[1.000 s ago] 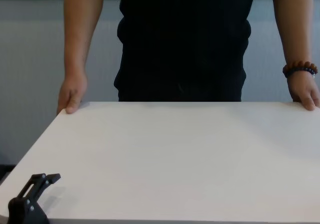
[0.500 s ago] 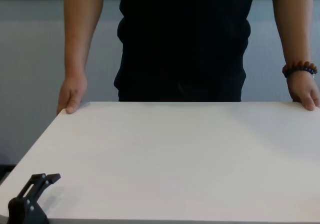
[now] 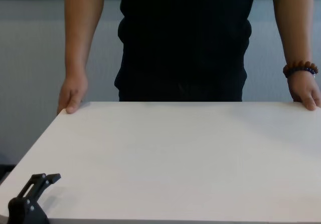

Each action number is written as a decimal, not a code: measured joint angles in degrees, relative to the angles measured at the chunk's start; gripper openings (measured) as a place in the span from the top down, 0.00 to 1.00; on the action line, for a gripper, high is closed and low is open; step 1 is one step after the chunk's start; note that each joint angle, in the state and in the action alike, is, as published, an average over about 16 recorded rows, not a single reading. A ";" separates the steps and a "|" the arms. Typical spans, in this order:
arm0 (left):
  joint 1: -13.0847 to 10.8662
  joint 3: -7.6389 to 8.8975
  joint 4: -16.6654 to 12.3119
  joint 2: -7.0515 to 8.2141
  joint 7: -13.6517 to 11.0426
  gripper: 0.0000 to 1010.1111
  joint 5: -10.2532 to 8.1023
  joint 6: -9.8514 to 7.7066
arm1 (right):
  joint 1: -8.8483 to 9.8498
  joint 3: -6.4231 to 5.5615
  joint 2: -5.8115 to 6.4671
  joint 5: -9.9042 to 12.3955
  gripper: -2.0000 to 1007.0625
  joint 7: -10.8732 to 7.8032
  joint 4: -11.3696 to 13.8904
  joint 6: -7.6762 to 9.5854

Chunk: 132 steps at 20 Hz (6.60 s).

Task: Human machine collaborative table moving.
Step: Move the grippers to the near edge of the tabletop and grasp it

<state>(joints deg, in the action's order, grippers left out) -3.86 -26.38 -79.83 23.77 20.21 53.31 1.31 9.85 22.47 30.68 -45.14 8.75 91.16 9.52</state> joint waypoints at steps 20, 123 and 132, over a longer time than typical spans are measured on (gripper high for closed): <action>0.00 0.00 0.00 0.00 0.00 0.01 0.00 0.00 | 0.10 0.04 0.06 0.15 0.01 -0.13 0.14 0.22; 0.00 0.00 0.00 0.00 0.00 0.13 0.00 0.00 | 0.85 -0.73 -3.94 -12.64 0.24 -0.30 -0.45 7.73; 0.00 0.00 0.00 0.00 0.00 0.40 0.00 0.00 | 0.84 -0.70 -3.91 -12.70 0.53 -0.28 -0.43 7.77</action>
<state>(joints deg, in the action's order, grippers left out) -3.86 -26.38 -79.83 23.77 20.22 53.31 1.31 10.69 21.77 26.77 -57.84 8.47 90.73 17.29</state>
